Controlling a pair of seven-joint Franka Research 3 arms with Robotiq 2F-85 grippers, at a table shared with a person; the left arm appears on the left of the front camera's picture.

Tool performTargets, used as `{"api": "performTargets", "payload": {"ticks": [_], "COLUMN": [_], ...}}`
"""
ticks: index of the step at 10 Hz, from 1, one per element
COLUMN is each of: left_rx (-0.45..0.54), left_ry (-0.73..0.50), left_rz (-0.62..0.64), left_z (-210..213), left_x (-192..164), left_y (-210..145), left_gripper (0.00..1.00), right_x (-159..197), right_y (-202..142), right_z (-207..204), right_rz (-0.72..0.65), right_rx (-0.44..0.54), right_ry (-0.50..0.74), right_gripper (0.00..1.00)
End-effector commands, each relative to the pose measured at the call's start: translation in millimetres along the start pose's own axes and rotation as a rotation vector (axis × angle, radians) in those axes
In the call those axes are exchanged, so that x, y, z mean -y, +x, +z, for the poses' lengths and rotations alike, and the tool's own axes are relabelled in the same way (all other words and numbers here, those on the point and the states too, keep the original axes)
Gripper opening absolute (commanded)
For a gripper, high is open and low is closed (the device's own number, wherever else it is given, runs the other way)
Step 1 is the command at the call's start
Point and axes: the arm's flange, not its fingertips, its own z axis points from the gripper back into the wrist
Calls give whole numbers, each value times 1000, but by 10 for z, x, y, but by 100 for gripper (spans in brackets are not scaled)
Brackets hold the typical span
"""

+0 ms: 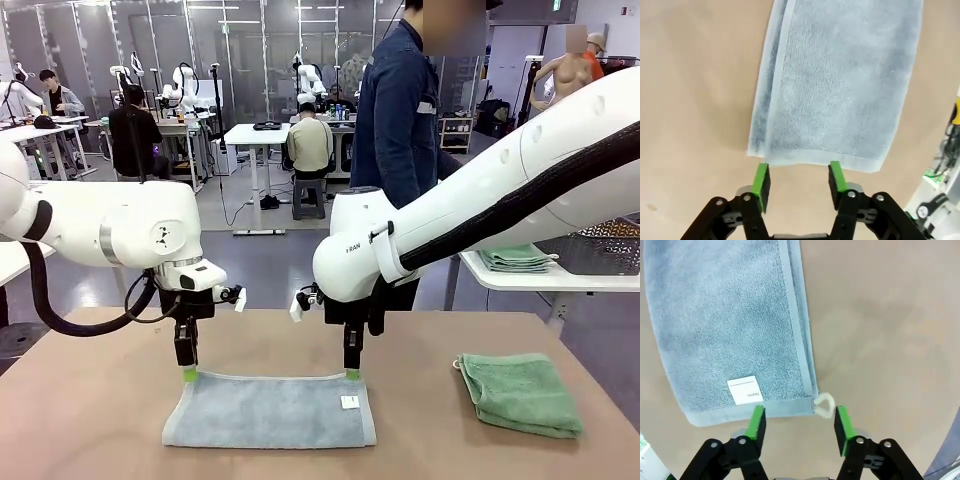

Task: Fold the towels and place them in the basket.
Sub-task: When a person lays out a Towel with hook on the table, fold it in half twice.

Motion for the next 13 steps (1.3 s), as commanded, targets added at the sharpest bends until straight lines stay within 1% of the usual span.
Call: {"api": "performTargets", "payload": {"ticks": [1,2,3,4,5,6,13], "left_rx": [-3,10,14,26,11,13,13], "left_ry": [81,98,113,120,115,87,87], "left_rz": [-42,-51,-59,-59,-63,-39,-39], "left_z": [73,136,172,183,159,237,237], "left_x": [223,315,397,473,533,354,354], "left_y": [-146,-176,-191,-193,-198,-138,-138], "left_gripper": [100,90,100,100,100,100,100], "right_x": [-115,-163,-197,-230,-252,-123,-123], "right_y": [-22,-41,-65,-89,-92,-21,-21], "right_z": [103,158,191,231,238,238,238], "right_rz": [-20,-14,-18,-31,-11,0,0], "right_rx": [-25,-25,-27,-12,-34,-12,-12], "right_ry": [-58,-69,-78,-85,-74,-54,-54], "right_gripper": [100,100,99,100,100,100,100]}}
